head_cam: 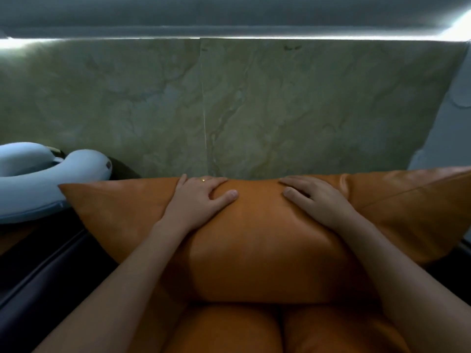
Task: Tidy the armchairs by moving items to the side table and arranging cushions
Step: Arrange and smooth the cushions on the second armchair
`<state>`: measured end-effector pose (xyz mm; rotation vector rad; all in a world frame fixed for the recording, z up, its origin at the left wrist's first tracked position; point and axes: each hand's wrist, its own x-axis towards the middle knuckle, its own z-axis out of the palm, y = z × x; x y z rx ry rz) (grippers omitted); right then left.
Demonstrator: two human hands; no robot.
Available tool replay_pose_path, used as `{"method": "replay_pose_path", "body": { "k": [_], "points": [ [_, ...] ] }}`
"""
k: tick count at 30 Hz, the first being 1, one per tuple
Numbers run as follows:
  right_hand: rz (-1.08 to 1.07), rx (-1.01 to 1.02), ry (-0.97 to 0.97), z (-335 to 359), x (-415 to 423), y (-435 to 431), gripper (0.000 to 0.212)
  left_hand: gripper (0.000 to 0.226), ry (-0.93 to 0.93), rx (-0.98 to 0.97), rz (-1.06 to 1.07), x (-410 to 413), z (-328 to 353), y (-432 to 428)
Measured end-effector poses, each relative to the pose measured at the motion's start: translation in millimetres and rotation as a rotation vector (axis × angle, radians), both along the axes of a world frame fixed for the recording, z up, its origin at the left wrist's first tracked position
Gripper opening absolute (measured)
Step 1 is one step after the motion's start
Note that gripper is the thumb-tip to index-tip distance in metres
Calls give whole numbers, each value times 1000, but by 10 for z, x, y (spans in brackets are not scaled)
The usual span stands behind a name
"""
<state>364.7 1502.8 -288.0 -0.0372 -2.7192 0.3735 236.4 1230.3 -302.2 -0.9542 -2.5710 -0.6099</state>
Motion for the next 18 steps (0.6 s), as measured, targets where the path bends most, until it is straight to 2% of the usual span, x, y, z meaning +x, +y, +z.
{"method": "replay_pose_path", "body": {
  "k": [6, 11, 18],
  "points": [
    [-38, 17, 67, 19, 127, -184, 42, 77, 78, 22, 9, 98, -101, -118],
    [-106, 72, 64, 19, 166, -335, 46, 76, 60, 44, 37, 228, -133, -252],
    [-221, 97, 90, -367, 514, -712, 73, 91, 20, 18, 86, 660, -342, -468]
  ]
}}
